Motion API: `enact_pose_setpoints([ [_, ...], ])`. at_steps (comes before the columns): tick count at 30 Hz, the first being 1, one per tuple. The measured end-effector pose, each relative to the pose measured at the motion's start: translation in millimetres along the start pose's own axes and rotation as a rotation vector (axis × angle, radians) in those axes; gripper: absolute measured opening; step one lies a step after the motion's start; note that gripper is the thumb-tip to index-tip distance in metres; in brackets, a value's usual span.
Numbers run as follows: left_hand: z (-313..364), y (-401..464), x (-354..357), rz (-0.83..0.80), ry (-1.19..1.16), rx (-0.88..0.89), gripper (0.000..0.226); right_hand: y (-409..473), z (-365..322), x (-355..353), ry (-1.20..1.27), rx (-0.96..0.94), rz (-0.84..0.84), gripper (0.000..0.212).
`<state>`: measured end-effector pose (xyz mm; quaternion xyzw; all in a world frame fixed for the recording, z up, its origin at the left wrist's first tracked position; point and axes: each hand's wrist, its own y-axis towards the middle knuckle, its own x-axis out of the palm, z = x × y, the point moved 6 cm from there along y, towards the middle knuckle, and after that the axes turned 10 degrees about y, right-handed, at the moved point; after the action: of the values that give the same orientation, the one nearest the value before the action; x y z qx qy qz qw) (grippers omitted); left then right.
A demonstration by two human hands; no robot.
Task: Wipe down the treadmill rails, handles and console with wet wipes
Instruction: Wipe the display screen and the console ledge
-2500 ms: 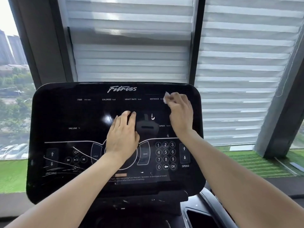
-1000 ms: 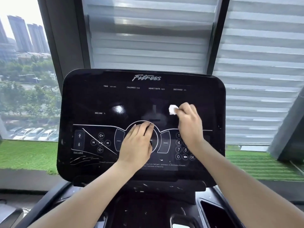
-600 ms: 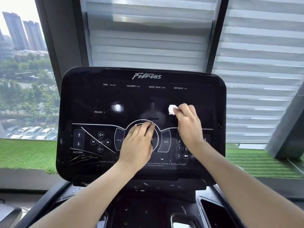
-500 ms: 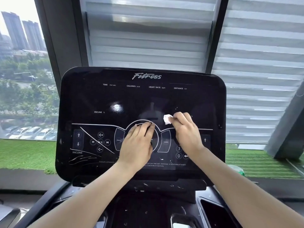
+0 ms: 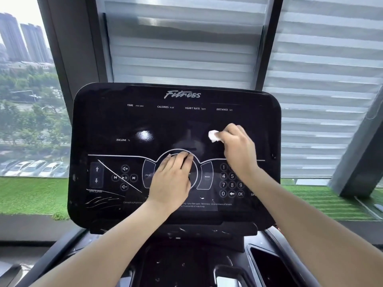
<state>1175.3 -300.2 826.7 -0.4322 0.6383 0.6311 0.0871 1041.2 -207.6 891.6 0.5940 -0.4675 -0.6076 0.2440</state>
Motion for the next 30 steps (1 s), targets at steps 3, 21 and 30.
enact_pose_setpoints([
  [3,0.1,1.3,-3.3,0.02,0.003,-0.003,0.064,22.4,29.4,-20.2,0.059,0.253,0.159,0.033],
  [21,17.3,8.5,1.6,0.006,-0.019,0.044,0.061,-38.0,25.2,2.7,0.091,0.289,-0.006,0.043],
  [30,5.8,9.8,1.1,-0.006,-0.033,0.041,0.062,-23.3,60.1,-29.1,0.061,0.462,0.171,0.033],
])
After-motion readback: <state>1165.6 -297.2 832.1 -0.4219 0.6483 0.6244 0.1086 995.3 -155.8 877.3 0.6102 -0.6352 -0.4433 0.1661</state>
